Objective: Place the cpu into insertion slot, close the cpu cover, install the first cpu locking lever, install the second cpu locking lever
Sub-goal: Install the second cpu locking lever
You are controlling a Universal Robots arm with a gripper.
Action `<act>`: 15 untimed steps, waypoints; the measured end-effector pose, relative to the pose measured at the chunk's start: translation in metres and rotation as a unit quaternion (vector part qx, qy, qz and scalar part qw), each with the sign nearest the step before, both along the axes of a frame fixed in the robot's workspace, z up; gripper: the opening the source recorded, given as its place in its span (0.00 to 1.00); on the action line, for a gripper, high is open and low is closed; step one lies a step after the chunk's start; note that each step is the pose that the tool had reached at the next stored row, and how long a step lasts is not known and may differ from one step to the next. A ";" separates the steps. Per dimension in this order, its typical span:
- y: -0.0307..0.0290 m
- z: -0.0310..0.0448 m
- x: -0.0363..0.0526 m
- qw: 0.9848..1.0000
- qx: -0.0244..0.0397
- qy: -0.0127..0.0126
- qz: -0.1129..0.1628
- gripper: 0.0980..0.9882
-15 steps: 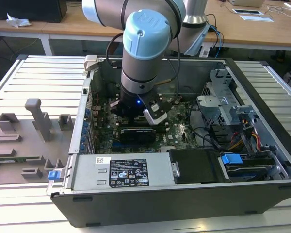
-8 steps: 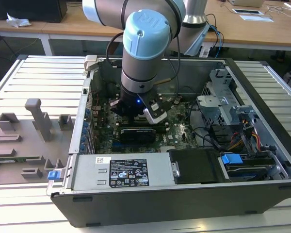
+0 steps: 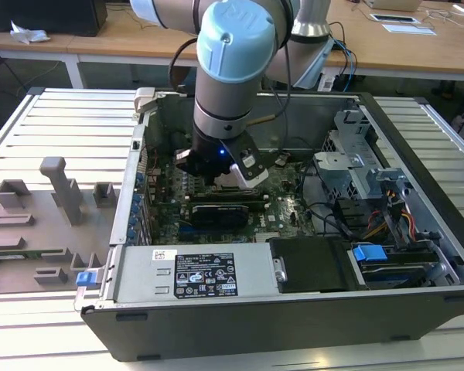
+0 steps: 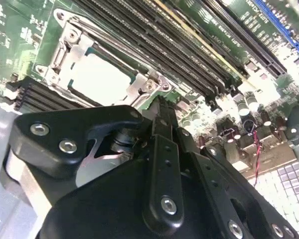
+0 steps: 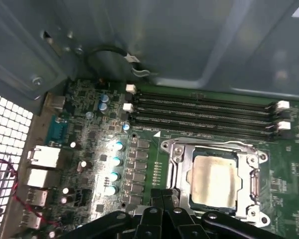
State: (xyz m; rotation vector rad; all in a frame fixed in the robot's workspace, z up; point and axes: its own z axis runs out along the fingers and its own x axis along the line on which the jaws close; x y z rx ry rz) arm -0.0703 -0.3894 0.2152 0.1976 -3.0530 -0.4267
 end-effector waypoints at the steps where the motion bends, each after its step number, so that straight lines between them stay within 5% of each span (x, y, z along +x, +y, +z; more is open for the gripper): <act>1: 0.0002 0.0001 0.0038 1.000 0.000 0.002 0.000 0.01; 7: 0.0056 -0.0003 0.0301 1.000 -0.005 0.022 0.000 0.01; 9: 0.0089 -0.0004 0.0353 1.000 -0.011 0.025 0.000 0.01; 11: 0.0152 -0.0005 0.0408 0.999 -0.033 0.027 -0.001 0.01; 12: 0.0172 -0.0005 0.0420 0.998 -0.048 0.027 -0.001 0.01; 13: 0.0189 -0.0005 0.0428 0.997 -0.070 0.027 -0.002 0.01; 15: 0.0202 0.0003 0.0432 0.996 -0.088 0.027 -0.002 0.01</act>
